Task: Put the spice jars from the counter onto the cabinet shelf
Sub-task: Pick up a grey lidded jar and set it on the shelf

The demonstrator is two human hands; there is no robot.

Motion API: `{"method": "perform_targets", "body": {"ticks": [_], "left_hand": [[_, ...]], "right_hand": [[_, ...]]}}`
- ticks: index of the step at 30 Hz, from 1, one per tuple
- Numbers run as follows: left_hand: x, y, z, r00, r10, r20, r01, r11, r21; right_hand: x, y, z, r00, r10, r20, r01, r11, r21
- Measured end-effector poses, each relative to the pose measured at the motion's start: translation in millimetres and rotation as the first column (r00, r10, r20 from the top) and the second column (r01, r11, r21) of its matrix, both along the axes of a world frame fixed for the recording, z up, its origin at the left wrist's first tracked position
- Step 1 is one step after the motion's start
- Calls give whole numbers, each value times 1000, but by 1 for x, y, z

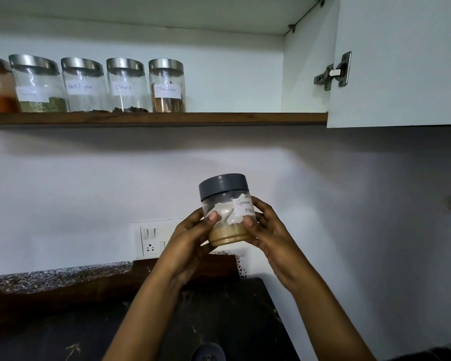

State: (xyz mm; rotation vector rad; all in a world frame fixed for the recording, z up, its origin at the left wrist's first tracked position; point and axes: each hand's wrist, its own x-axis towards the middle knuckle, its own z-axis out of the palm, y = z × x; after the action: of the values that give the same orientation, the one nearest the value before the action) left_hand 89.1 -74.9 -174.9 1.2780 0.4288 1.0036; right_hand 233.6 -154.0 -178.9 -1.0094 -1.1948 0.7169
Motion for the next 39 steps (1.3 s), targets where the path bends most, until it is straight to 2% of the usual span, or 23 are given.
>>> {"method": "perform_targets", "body": {"ticks": [2,5,9,15,18,21,24,26,31,35,39], "left_hand": [[3,7,-1,998,-45,45,47,998,-40],[12,11,-1,994,-67,89,73,995,-67],[22,15,-2,971,-105,216,131,985,-115],[32,14,2,949,-163,270,200,973,-114],[36,6,8,978,-51,201,69,994,-85],[42,-2,11,987,112,117,-115,993,18],[46,-13,13,946,309,100,-324,924,202],[47,-19,12,917,386,104,-399,868,295],[48,-27,7,861,508,14,-461,769,442],[48,-34,9,906,423,-4,-380,820,428],[51,-44,14,886,463,3,-400,761,511]], "right_hand": [[8,-2,4,996,91,-11,-91,995,-37],[11,-4,8,989,131,74,-126,990,-64],[19,-6,12,989,122,78,-118,991,-56],[27,-8,16,994,41,99,-33,997,-74],[27,-12,17,993,-19,113,25,998,-59],[28,-12,17,992,-60,112,65,997,-42],[30,-12,18,986,-108,125,111,994,-13],[31,-12,18,983,-136,122,137,991,-2],[34,-15,20,978,-164,132,164,986,9],[33,-15,24,971,-218,103,215,976,38],[32,-16,29,976,-200,81,195,978,70]]}}
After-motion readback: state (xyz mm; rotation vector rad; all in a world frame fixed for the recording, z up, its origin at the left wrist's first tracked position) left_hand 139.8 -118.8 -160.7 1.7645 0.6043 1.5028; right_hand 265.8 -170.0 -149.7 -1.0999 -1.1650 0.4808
